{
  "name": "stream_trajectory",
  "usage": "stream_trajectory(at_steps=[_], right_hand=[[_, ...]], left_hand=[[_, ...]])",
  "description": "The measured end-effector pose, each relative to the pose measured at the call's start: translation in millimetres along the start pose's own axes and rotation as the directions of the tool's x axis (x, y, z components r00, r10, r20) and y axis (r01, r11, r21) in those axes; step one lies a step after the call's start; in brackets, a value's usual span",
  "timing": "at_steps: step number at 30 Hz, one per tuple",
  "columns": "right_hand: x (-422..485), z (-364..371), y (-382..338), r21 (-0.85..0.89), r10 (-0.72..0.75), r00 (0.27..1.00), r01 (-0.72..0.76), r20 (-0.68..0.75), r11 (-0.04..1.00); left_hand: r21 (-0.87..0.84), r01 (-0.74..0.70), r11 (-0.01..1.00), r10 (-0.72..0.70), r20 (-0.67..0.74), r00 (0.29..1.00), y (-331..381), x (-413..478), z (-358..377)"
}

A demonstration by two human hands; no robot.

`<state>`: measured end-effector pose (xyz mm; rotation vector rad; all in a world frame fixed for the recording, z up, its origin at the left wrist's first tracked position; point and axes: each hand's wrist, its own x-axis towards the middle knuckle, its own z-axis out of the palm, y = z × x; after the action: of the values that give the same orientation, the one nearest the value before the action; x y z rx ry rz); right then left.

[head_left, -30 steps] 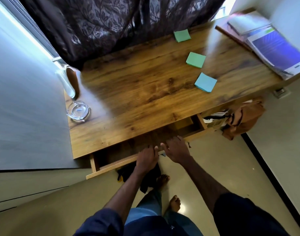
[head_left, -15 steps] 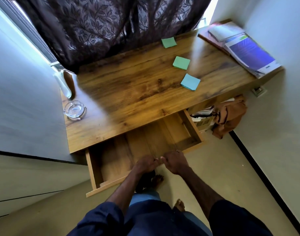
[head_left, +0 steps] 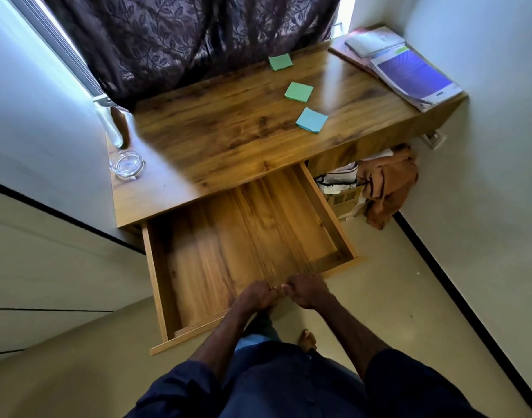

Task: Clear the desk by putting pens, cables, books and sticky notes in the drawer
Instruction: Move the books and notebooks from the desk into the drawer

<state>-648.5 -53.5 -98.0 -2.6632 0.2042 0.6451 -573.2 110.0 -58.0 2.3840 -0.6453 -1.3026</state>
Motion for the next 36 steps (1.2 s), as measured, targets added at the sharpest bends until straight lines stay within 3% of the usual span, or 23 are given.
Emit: stream_trajectory(at_steps=[5, 10, 13, 17, 21, 24, 29, 36], right_hand=[[-30.4, 17.3, 7.3, 0.023, 0.071, 0.990, -0.074, 0.125, 0.997], [-49.9, 25.2, 9.7, 0.074, 0.088, 0.985, -0.100, 0.151, 0.992], [-48.9, 18.8, 8.1, 0.124, 0.123, 0.970, -0.151, 0.212, 0.981], [-49.6, 13.7, 5.9, 0.143, 0.116, 0.961, -0.156, 0.253, 0.977], [-54.8, 13.4, 12.1, 0.207, 0.088, 0.973, -0.133, 0.214, 0.969], [-60.9, 6.6, 23.3, 0.363, 0.044, 0.978, -0.118, 0.205, 0.924], [-69.3, -56.1, 59.0, 0.592, 0.203, 0.979, -0.163, -0.001, 0.789], [-76.0, -139.9, 169.8, 0.587, 0.373, 0.902, -0.185, -0.216, 0.788]], left_hand=[[0.002, 0.083, 0.997, -0.083, 0.052, 0.995, 4.0, -11.2, 33.0], [0.087, 0.160, 0.983, -0.165, 0.054, 0.985, 10.8, -13.4, 51.5], [-0.001, 0.101, 0.995, -0.100, 0.104, 0.990, 8.5, -10.8, 47.4], [0.020, 0.127, 0.992, -0.129, 0.190, 0.973, -8.5, 11.5, 43.9], [0.073, 0.031, 0.997, -0.048, 0.240, 0.970, 19.6, 14.8, 33.8], [0.136, -0.011, 0.991, -0.016, 0.195, 0.981, 36.9, 26.1, 34.3], [0.213, -0.142, 0.967, 0.130, 0.072, 0.989, 77.9, 73.7, 23.0], [0.170, -0.281, 0.945, 0.299, -0.088, 0.950, 218.1, 108.1, -11.3]])
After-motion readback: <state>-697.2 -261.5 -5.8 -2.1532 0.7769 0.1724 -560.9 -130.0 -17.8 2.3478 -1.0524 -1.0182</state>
